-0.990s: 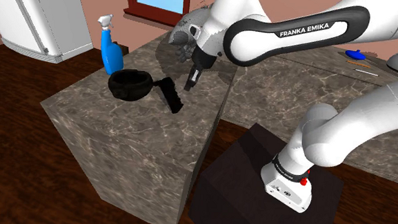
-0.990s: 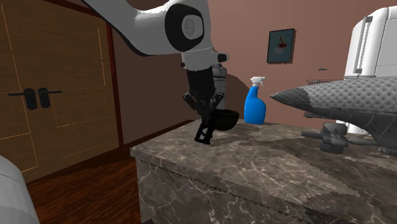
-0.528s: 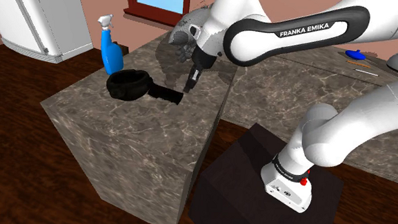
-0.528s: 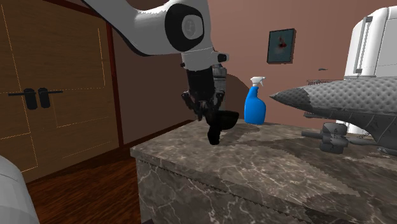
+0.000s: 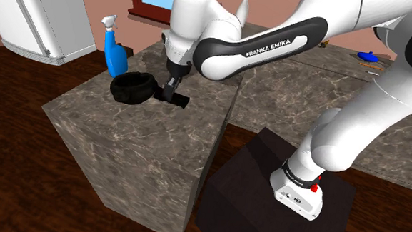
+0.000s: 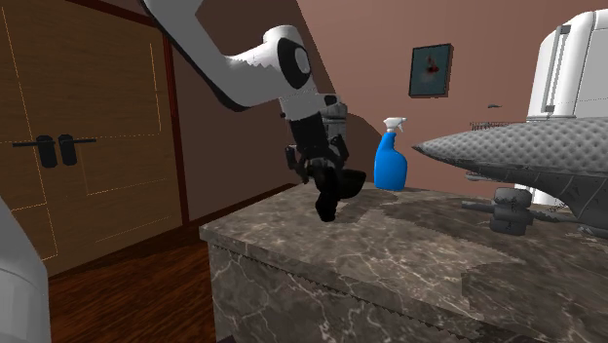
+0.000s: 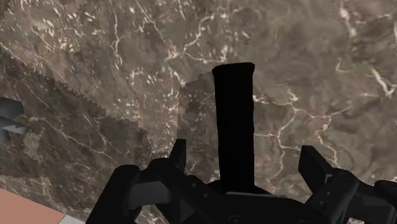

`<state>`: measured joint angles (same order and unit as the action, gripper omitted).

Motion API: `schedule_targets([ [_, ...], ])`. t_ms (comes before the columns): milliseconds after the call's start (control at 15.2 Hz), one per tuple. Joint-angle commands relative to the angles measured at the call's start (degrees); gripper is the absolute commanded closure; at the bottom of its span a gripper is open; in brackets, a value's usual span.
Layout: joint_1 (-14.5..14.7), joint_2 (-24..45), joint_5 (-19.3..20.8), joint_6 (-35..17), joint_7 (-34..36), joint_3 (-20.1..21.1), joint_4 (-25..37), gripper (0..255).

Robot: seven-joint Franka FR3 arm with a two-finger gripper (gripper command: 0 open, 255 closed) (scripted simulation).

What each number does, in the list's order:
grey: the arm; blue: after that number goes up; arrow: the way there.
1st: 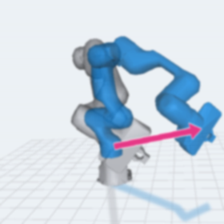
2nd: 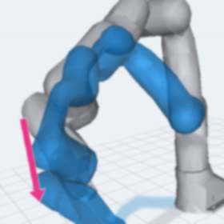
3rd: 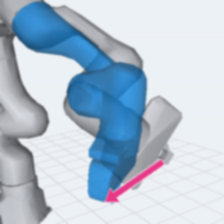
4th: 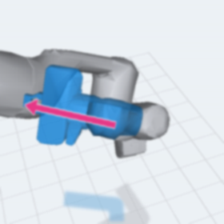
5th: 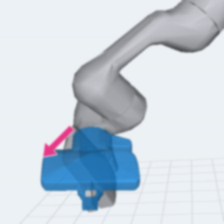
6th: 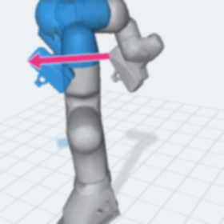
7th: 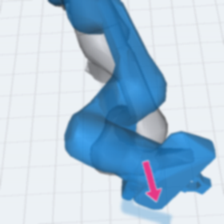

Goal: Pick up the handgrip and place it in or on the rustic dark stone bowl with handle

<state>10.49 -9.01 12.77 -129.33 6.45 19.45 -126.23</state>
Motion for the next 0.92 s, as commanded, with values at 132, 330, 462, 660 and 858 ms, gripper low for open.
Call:
schedule_targets([
  [132, -0.49, 2.52, 2.51, -2.0, 2.17, 0.38, -0.1, 0],
  [330, -0.87, 4.35, 3.87, -4.4, 3.07, 0.29, -0.86, 0],
  [462, -0.86, 4.35, 3.87, -4.4, 3.06, 0.28, -0.86, 0],
  [660, -0.86, 4.35, 3.87, -4.4, 3.07, 0.28, -0.86, 0],
  [858, -0.86, 4.35, 3.87, -4.4, 3.07, 0.28, -0.86, 0],
])
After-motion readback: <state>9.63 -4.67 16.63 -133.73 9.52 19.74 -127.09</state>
